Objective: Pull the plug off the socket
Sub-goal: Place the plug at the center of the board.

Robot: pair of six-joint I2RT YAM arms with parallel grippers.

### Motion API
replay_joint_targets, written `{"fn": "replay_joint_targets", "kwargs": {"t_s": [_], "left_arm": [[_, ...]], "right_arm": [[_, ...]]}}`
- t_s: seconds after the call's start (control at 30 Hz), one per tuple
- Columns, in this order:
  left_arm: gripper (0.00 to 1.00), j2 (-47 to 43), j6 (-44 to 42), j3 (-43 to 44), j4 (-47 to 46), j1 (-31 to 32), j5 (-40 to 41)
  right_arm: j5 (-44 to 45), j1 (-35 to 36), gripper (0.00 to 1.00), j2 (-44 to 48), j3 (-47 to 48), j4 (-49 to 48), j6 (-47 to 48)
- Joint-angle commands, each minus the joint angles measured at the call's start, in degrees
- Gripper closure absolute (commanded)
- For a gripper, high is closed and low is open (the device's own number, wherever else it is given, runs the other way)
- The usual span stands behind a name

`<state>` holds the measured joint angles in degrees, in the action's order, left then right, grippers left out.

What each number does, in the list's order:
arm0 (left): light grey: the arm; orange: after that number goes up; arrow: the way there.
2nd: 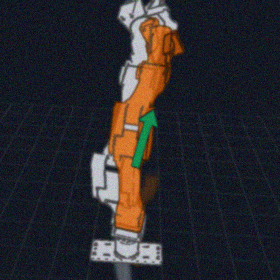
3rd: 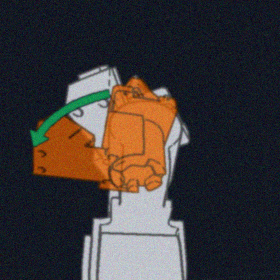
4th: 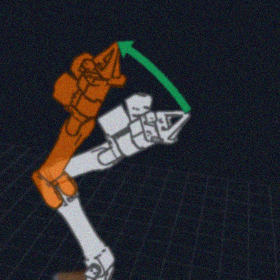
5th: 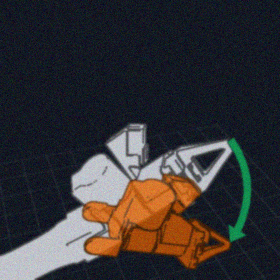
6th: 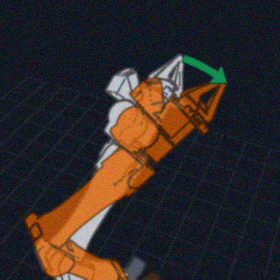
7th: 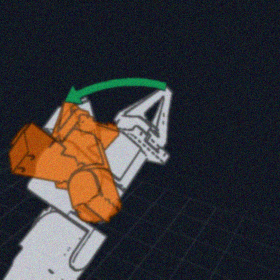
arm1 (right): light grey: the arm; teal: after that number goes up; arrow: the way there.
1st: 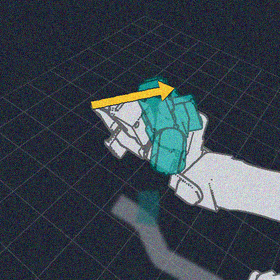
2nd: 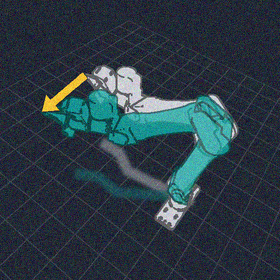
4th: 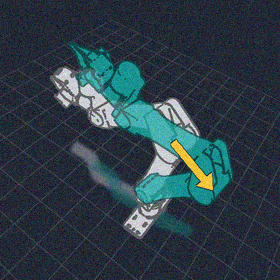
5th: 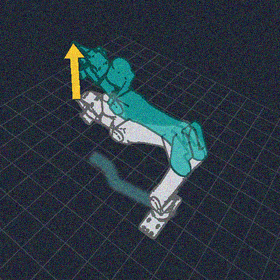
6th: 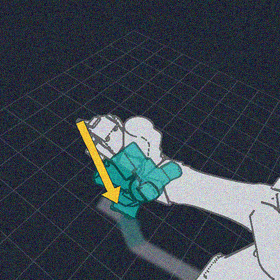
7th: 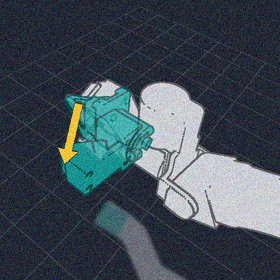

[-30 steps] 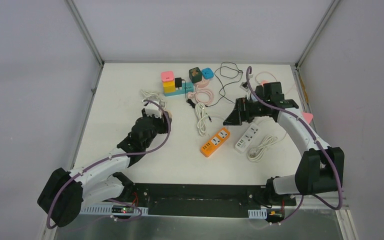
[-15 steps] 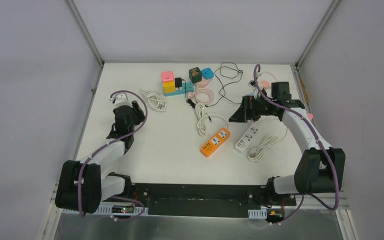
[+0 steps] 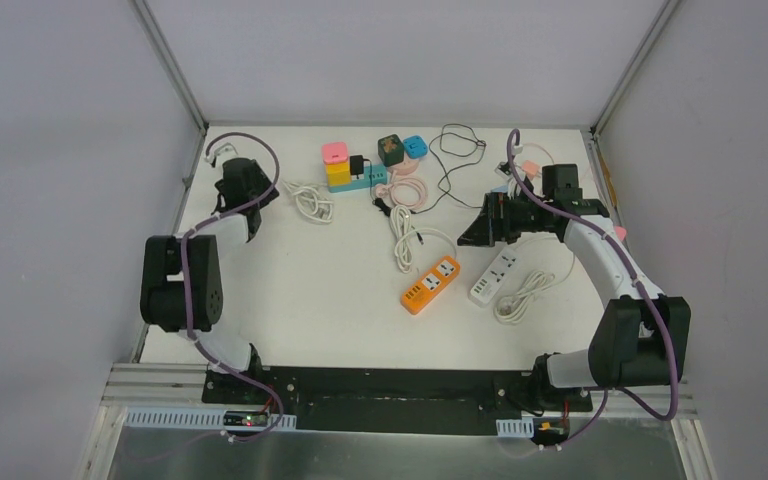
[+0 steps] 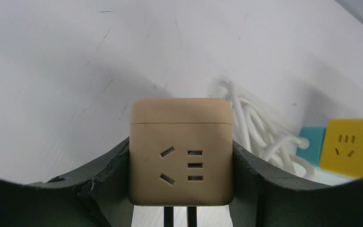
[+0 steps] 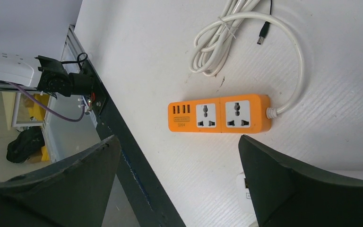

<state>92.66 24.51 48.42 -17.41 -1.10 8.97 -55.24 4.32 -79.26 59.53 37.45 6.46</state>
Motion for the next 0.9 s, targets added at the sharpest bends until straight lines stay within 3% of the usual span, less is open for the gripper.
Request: {"fn": "replay_joint_targets", "kwargs": {"t_s": [0.0, 0.33, 0.6, 0.77, 0.87], "left_arm": [[1.0, 5.7, 2.8, 8.0, 5.8, -2.0, 2.7], [1.0, 14.6, 6.5, 20.7, 20.2, -2.3, 17.6], [1.0, 18.2, 9.1, 25.1, 24.4, -2.8, 19.1], [0.86, 19.3, 10.5, 27.6, 28.6, -2.8, 19.6], [0.67, 18.9, 11.4, 27.0, 28.8, -2.8, 19.7]], "right_arm": [[-2.0, -0.2, 0.0, 0.3, 2.5, -0.1, 1.4], [-2.6, -0.2, 0.0, 0.8, 2.7, 0.2, 1.4], [-2.5, -0.3, 0.0, 1.2, 2.7, 0.3, 1.7], [-2.5, -0.4, 0.0, 1.6, 2.8, 0.6, 1.8], [-2.6, -0.5, 0.0, 1.9, 2.9, 0.6, 1.8]]}}
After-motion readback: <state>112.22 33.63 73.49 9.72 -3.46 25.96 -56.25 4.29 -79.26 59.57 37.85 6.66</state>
